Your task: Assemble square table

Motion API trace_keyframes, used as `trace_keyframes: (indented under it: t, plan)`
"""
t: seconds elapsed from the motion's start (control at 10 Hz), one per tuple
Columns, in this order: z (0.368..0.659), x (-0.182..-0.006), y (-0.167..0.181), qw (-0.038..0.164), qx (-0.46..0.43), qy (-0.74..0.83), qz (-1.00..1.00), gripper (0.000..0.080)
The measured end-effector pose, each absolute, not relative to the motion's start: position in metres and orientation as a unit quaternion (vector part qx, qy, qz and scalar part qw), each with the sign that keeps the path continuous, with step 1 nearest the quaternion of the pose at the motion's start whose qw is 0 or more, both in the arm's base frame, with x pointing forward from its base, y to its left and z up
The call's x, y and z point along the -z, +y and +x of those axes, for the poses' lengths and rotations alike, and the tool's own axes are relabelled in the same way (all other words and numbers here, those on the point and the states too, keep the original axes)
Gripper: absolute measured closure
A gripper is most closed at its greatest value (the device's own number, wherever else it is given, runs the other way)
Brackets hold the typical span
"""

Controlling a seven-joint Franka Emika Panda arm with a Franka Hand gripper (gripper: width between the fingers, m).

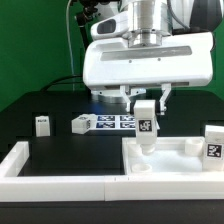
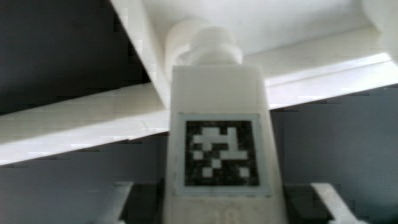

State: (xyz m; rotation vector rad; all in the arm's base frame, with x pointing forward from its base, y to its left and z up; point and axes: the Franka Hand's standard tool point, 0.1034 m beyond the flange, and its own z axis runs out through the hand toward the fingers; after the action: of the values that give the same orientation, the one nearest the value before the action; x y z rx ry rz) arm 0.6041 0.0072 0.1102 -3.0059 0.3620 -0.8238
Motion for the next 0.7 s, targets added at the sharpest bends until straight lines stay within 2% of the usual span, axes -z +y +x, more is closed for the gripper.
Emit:
trace_keyframes:
  t: [0.5,0.7]
  plan:
    - [0.623,-0.109,-0.001,-0.003,0.279,0.120,-0.953,0.0508]
    - [0.628,-0.102,0.000,-0.004,0.278,0.118,-0.953,0.0508]
